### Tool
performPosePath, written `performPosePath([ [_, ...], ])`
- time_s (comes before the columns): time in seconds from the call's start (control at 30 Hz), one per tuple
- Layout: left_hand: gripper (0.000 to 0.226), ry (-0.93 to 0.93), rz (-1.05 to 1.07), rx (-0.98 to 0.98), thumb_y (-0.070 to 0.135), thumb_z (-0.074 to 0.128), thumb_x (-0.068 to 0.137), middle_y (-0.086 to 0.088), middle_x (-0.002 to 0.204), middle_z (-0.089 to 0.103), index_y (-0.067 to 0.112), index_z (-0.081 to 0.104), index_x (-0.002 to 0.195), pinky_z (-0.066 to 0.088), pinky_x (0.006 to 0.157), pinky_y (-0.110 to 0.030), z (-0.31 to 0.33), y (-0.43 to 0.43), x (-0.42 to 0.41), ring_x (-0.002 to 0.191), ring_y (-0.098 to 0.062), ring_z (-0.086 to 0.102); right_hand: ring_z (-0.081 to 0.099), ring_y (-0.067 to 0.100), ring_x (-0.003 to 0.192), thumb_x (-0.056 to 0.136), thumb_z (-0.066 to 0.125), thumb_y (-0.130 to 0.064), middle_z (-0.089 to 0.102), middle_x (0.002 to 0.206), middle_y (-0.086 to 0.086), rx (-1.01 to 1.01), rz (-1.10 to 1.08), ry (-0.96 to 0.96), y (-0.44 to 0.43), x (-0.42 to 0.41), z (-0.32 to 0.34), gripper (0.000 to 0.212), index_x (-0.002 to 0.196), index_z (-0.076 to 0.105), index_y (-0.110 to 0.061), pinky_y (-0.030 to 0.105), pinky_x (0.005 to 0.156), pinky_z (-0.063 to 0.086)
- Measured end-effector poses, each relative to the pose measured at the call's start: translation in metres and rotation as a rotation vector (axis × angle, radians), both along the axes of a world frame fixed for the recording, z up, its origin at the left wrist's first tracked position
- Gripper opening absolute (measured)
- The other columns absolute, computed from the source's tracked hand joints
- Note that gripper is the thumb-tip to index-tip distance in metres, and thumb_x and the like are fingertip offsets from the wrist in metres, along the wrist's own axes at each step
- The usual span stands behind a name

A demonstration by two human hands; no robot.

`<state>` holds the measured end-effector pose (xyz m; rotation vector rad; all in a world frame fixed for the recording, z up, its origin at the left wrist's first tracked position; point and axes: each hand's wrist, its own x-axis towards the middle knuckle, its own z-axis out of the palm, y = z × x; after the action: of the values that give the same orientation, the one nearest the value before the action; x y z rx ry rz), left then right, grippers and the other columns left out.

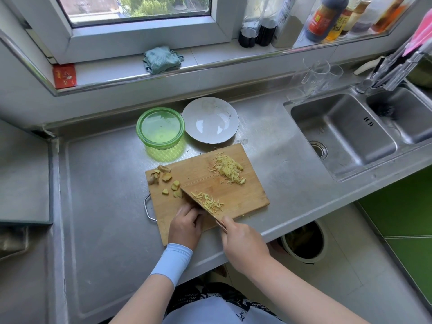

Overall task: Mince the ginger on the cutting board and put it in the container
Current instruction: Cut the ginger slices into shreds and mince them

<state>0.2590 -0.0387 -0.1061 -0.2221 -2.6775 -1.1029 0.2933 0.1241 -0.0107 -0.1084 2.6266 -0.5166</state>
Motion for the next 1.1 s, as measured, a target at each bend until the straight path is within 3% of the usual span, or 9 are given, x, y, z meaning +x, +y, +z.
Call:
performPosePath([
  [0.17, 0.015, -0.04, -0.025, 0.017, -0.006, 0.069, 0.073, -0.007, 0.091, 0.067, 0.005, 0.072, 0.083, 0.049, 0.07, -0.026, -0.002, -0.002, -0.001, 0.086, -0.021, 0.058, 0.048, 0.023, 0.061, 0.105, 0.035, -0.031, 0.051, 0.07, -0.003, 0.039, 0.007, 0.003, 0.015, 0.025, 0.005, 0.012, 0.097, 0.029, -0.026, 0.03, 0.046, 0.027],
  [0.23, 0.014, -0.035, -0.031, 0.012, -0.006, 0.067, 0.075, -0.007, 0.092, 0.066, 0.005, 0.071, 0.083, 0.048, 0.07, -0.025, -0.002, -0.002, -0.001, 0.086, -0.022, 0.059, 0.047, 0.023, 0.061, 0.105, 0.035, -0.031, 0.051, 0.07, -0.003, 0.042, -0.002, -0.001, 0.016, 0.029, 0.005, 0.012, 0.096, 0.03, -0.026, 0.03, 0.046, 0.026],
  [0.37, 0.021, -0.016, -0.023, 0.009, 0.015, 0.052, 0.083, -0.006, 0.085, 0.065, 0.007, 0.071, 0.08, 0.046, 0.068, -0.024, -0.001, -0.001, 0.0, 0.082, -0.022, 0.057, 0.05, 0.029, 0.067, 0.104, 0.038, -0.028, 0.052, 0.074, 0.001, 0.032, -0.008, -0.024, 0.002, 0.01, 0.0, 0.006, 0.103, 0.036, -0.022, 0.038, 0.056, 0.04],
  [0.53, 0.021, -0.024, -0.012, 0.0, 0.017, 0.052, 0.081, -0.007, 0.081, 0.063, 0.007, 0.071, 0.077, 0.042, 0.067, -0.022, 0.001, -0.001, 0.0, 0.081, -0.019, 0.054, 0.056, 0.033, 0.072, 0.103, 0.038, -0.026, 0.059, 0.08, 0.007, 0.008, -0.016, -0.013, -0.005, -0.001, 0.002, 0.006, 0.106, 0.036, -0.021, 0.041, 0.06, 0.045],
  [0.67, 0.009, -0.039, -0.03, 0.01, 0.001, 0.065, 0.076, -0.007, 0.091, 0.066, 0.006, 0.071, 0.081, 0.047, 0.067, -0.025, -0.001, -0.003, -0.001, 0.084, -0.022, 0.058, 0.045, 0.022, 0.057, 0.104, 0.036, -0.029, 0.047, 0.066, -0.002, 0.05, -0.004, -0.017, 0.012, 0.024, 0.009, 0.01, 0.096, 0.03, -0.025, 0.033, 0.047, 0.031],
  [0.8, 0.023, -0.058, -0.06, 0.004, -0.011, 0.074, 0.069, -0.005, 0.095, 0.066, 0.007, 0.069, 0.082, 0.048, 0.067, -0.026, -0.001, -0.003, 0.0, 0.084, -0.024, 0.059, 0.041, 0.02, 0.054, 0.104, 0.036, -0.031, 0.043, 0.064, -0.004, 0.079, -0.016, -0.029, 0.017, 0.034, 0.01, 0.014, 0.094, 0.029, -0.024, 0.028, 0.045, 0.024],
  [0.9, 0.017, -0.052, -0.055, -0.006, -0.007, 0.073, 0.072, -0.007, 0.089, 0.064, 0.007, 0.069, 0.08, 0.05, 0.066, -0.031, -0.001, -0.003, -0.002, 0.082, -0.025, 0.059, 0.047, 0.024, 0.061, 0.104, 0.037, -0.028, 0.049, 0.07, -0.001, 0.063, 0.0, -0.034, 0.008, 0.016, 0.003, 0.007, 0.102, 0.033, -0.022, 0.033, 0.048, 0.033],
  [0.97, 0.007, -0.026, -0.056, -0.018, 0.002, 0.066, 0.078, -0.008, 0.086, 0.064, 0.007, 0.07, 0.08, 0.048, 0.067, -0.027, -0.002, -0.005, -0.001, 0.081, -0.023, 0.058, 0.051, 0.028, 0.066, 0.104, 0.037, -0.027, 0.053, 0.076, 0.001, 0.049, 0.002, -0.015, -0.001, 0.004, -0.001, 0.007, 0.108, 0.038, -0.021, 0.038, 0.055, 0.041],
  [1.1, 0.021, 0.009, -0.124, -0.067, 0.013, 0.052, 0.084, -0.01, 0.086, 0.064, 0.004, 0.072, 0.081, 0.049, 0.068, -0.031, -0.003, -0.009, 0.0, 0.082, -0.026, 0.058, 0.052, 0.029, 0.067, 0.104, 0.037, -0.027, 0.054, 0.077, 0.002, 0.027, 0.003, 0.002, -0.004, 0.0, 0.001, 0.008, 0.109, 0.039, -0.022, 0.039, 0.058, 0.043],
])
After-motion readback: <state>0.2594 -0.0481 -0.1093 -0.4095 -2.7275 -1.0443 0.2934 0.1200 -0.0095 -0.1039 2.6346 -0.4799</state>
